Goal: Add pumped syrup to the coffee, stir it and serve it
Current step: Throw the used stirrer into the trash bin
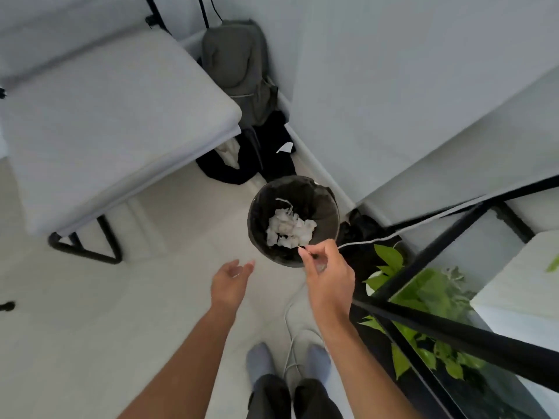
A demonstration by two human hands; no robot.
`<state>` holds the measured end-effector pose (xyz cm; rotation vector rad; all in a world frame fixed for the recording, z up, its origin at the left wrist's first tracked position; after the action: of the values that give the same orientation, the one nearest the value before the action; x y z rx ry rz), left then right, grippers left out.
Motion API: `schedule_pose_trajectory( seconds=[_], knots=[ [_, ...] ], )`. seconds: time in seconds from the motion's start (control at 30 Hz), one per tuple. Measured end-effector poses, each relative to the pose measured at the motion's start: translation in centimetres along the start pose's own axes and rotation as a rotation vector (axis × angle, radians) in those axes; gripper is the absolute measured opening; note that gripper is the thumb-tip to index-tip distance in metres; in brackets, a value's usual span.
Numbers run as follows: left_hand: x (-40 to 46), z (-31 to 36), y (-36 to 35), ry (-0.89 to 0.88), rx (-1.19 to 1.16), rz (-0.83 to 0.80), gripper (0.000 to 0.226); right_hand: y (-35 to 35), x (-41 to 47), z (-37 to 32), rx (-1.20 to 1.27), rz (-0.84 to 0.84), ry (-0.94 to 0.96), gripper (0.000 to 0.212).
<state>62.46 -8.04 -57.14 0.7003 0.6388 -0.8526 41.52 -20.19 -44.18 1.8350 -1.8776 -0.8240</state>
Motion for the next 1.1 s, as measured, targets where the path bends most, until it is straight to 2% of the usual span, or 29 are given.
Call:
schedule_pose_trajectory(
  seconds=[0.27, 0.33, 0.5, 0.7, 0.87, 1.1],
  knots=[
    [10.5, -5.7, -7.1, 0.123, -0.176, 0.013, 0.064, -8.4, 3.0, 8.4, -0.211, 0.025, -0.039, 0.019],
    [11.6, -6.2, -8.2, 0.110, -0.157, 0.021, 0.054, -9.9, 3.5, 10.0, -0.239, 0.008, -0.056, 0.018],
    [12.3, -6.4, -9.4, 0.115, -0.154, 0.051, 0.010, -11.5, 4.1, 12.2, -0.295, -0.046, -0.095, 0.016],
    [12.5, -7.0, -9.0, 0.133, -0.087, 0.051, 0.015, -12.2, 3.9, 12.3, -0.385, -0.121, -0.072, 0.013],
    [10.8, -11.5, -5.8, 0.185, 0.020, 0.094, 0.019, -13.9, 2.4, 12.9, -0.441, -0.239, -0.071, 0.008],
    [5.9, -16.4, -2.1, 0.238, -0.040, 0.154, 0.012, -16.9, -2.6, 12.4, -0.565, -0.430, 0.015, 0.014]
  ],
)
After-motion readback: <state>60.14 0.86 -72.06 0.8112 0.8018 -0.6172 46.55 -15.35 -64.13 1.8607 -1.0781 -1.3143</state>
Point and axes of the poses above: each hand's wrist, its own x-axis towards the middle knuckle, its own y-axis out of the back of the hand, z = x × y, the point moved 10 cm from there along x, towards the middle knuckle, and after that the axes turned 5 degrees about -y, right-handed, at the moved point
